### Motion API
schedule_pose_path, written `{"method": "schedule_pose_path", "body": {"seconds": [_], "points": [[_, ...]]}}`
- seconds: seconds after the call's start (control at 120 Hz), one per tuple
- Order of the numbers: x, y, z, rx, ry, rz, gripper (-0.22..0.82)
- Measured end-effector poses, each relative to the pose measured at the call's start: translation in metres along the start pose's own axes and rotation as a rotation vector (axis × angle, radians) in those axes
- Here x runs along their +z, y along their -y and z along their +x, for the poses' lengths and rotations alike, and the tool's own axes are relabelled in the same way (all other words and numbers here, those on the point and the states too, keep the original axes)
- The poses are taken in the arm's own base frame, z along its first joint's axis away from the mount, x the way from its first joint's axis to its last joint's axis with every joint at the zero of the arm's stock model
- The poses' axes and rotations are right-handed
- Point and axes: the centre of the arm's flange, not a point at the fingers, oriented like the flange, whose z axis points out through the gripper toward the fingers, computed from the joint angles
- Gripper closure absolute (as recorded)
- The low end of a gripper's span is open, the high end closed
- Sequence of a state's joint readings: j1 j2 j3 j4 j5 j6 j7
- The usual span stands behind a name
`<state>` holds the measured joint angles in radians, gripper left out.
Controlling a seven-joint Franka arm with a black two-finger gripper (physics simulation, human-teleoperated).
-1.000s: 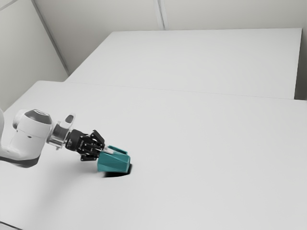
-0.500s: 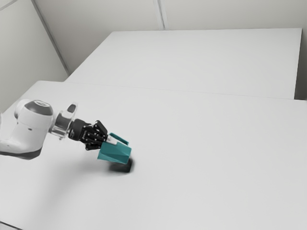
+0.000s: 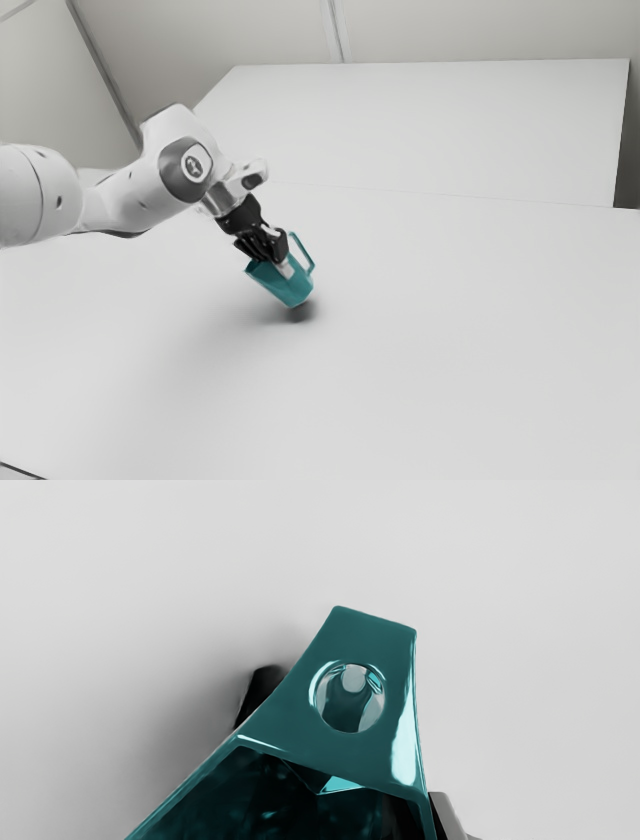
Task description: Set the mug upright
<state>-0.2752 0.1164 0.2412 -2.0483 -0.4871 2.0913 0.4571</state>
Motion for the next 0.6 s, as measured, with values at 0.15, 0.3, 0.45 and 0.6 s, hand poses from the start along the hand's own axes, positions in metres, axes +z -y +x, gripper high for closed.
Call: {"method": "schedule_pose_path", "body": {"seconds": [0.15, 0.3, 0.45, 0.6], "points": [[0.008, -0.009, 0.005, 0.096, 0.073, 0.189, 0.78], [0.023, -0.008, 0.01, 0.136, 0.129, 0.305, 0.78], [0.036, -0.017, 0.021, 0.174, 0.156, 0.381, 0.78], [0.053, -0.017, 0.026, 0.169, 0.18, 0.409, 0.78]]}}
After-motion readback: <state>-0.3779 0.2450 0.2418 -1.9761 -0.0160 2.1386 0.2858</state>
